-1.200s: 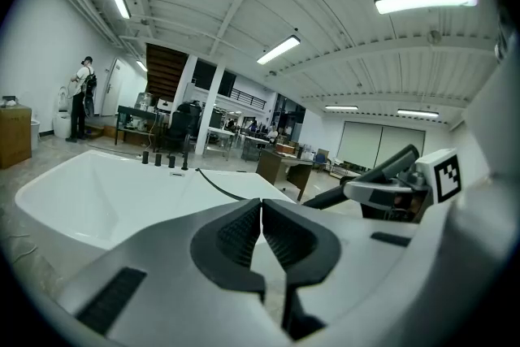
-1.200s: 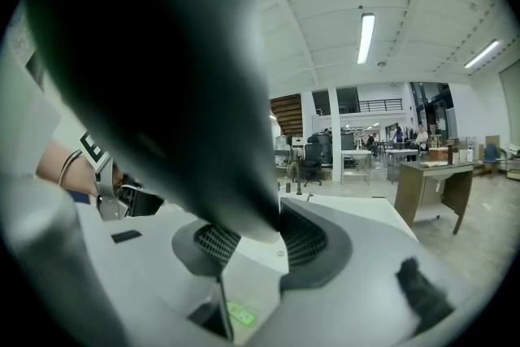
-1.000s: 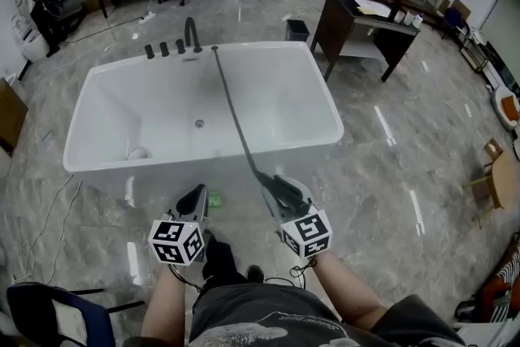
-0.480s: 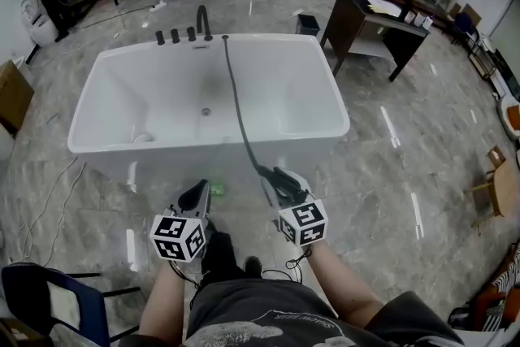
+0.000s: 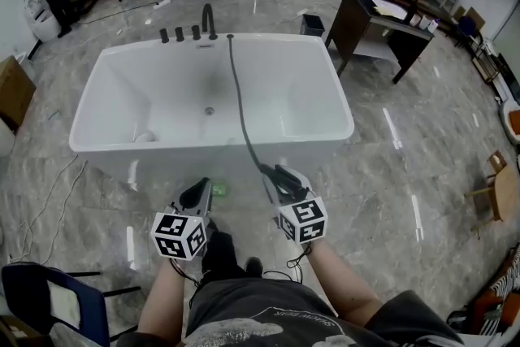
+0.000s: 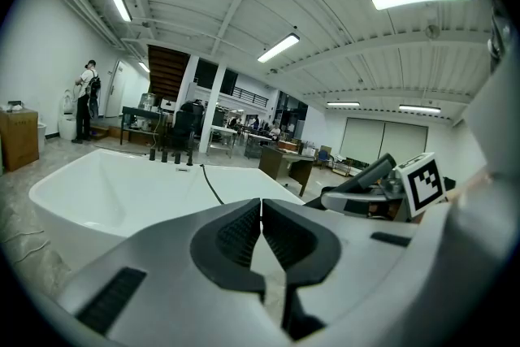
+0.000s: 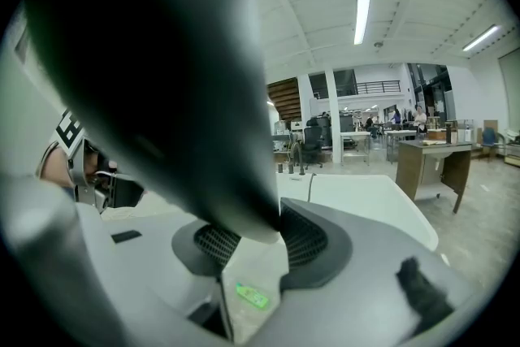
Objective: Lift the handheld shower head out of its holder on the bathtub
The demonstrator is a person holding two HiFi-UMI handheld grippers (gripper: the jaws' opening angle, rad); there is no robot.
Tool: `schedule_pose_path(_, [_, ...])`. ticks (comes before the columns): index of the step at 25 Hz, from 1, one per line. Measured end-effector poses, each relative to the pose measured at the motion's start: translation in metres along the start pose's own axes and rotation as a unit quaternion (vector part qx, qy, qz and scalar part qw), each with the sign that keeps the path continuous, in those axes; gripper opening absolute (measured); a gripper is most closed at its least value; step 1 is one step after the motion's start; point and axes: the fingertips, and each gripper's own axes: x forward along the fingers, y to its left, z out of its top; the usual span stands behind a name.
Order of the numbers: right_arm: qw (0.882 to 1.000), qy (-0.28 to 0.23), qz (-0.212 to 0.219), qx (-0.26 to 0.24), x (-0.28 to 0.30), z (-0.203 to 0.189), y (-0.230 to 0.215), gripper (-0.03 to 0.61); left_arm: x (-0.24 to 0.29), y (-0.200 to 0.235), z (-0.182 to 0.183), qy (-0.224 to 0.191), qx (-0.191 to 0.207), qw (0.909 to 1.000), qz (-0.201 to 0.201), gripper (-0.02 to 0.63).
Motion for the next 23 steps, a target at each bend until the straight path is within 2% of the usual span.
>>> schedule_pose_path(11, [1.0,-0.003,-0.005,0.0,0.028,0.015,-0.011,0.14,0.025,0.028,0.018,0.001,0.008,0.9999,-0.012,0.015])
schedule_pose_path(23, [1.0,-0.006,0.002,0.002,0.03,0.018,-0.012,0.14,0.029,0.021,0.016,0.007,0.015,0.9997,-0.016,0.015])
